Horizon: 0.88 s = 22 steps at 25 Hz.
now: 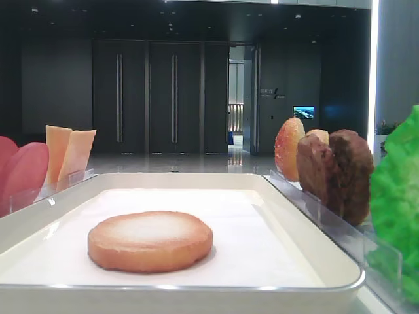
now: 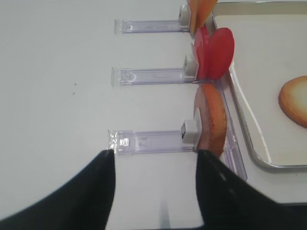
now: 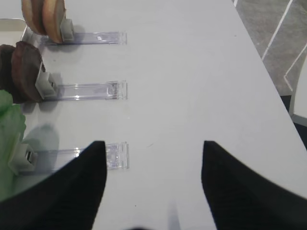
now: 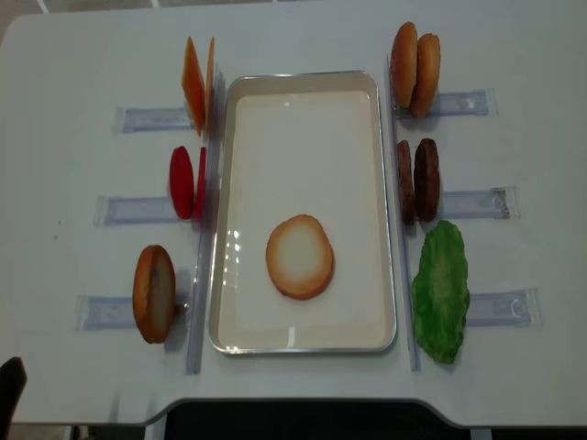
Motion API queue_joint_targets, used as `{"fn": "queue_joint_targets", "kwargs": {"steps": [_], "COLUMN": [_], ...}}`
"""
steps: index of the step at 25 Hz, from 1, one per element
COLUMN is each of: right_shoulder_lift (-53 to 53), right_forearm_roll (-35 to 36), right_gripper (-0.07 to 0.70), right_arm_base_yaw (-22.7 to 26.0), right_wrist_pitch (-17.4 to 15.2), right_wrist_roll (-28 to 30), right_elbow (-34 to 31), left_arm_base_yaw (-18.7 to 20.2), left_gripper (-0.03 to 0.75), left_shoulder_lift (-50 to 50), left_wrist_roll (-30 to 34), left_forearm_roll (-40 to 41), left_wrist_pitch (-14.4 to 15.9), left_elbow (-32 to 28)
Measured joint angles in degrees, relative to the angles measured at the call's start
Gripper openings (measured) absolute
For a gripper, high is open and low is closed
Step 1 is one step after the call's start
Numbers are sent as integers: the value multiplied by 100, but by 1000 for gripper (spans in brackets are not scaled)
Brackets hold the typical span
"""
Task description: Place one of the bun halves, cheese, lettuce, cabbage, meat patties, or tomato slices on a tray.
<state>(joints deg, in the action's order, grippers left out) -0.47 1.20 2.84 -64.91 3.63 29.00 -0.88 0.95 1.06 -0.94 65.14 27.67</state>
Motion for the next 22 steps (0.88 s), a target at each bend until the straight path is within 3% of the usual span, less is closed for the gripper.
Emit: {"fn": "queue_joint_targets", "kwargs": {"steps": [22], "right_shoulder_lift": [0], "right_forearm_roll": [0], "right_gripper": [416], "right_arm_base_yaw": [0], "right_wrist_pitch": [0], "right_wrist_roll": [0], "right_elbow": [0], "left_arm_base_yaw": [0], "left_gripper": [409], "left_shoulder_lift": [0], "left_wrist_roll": [196], "left_forearm_roll": [-120], "left_wrist_pitch": [-129], "left_elbow": [-55]}}
